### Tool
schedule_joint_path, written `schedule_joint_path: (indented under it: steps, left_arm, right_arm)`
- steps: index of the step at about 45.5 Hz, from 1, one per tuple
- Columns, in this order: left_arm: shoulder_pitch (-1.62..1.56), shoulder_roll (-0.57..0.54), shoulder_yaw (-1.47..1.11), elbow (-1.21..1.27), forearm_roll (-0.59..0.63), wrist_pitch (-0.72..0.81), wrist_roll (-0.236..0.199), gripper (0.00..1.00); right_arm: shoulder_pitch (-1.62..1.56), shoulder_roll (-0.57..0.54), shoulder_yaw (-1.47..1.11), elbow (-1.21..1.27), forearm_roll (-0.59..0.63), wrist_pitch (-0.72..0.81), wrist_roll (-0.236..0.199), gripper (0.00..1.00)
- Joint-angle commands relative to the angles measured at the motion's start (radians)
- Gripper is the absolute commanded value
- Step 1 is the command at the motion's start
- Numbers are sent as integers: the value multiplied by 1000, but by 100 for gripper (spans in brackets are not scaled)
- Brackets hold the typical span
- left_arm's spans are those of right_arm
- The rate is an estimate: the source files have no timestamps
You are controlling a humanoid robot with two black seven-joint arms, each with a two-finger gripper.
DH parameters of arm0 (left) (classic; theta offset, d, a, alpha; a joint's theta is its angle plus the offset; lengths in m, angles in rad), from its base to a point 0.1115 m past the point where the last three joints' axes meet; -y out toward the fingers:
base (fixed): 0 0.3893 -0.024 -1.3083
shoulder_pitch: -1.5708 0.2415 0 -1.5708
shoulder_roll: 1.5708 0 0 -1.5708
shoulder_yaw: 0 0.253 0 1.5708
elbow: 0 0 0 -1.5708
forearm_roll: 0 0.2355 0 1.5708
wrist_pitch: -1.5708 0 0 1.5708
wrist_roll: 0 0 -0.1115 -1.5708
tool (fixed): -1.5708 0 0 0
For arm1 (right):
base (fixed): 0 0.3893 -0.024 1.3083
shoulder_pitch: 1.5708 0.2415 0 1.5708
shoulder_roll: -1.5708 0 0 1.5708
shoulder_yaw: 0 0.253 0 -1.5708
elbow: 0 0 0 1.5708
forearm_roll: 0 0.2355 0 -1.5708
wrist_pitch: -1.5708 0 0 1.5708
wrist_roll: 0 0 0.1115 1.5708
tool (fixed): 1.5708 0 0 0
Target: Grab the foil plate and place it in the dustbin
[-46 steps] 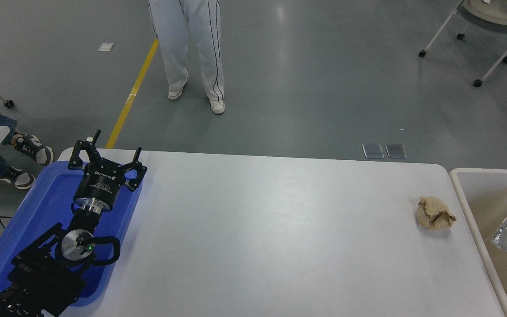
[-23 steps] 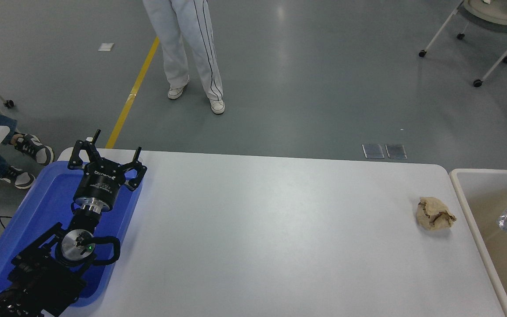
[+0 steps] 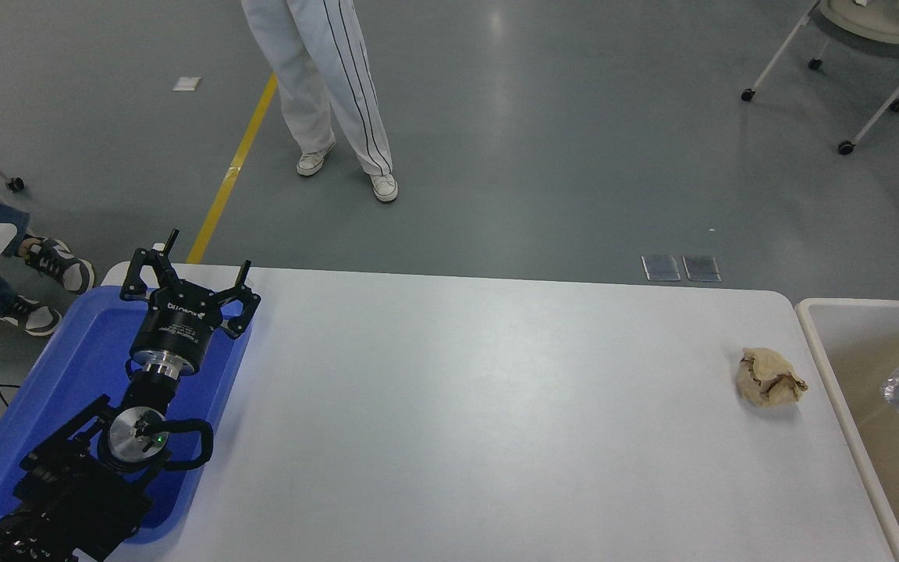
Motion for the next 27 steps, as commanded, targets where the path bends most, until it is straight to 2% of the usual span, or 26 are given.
schedule_joint_path:
  steps: [1, 3, 6, 7, 8, 27]
  left_arm:
    - [1, 0, 0, 0, 0, 0, 0, 100]
    - [1, 0, 0, 0, 0, 0, 0, 100]
    - [0, 0, 0, 0, 0, 0, 0, 100]
    - [0, 0, 0, 0, 0, 0, 0, 100]
    - [1, 0, 0, 0, 0, 0, 0, 100]
    - [1, 0, 0, 0, 0, 0, 0, 100]
  right_arm:
    - [-18, 2, 2, -5, 23, -41, 1, 7]
    - [-18, 2, 2, -7, 22, -61, 1, 40]
    - [-19, 2, 2, -7, 23, -107, 2, 83]
    - [-21, 2, 2, -7, 23, -122, 2, 94]
    - [-22, 2, 2, -5, 23, -133, 2, 99]
    - [-35, 7, 2, -4, 32, -142, 2, 100]
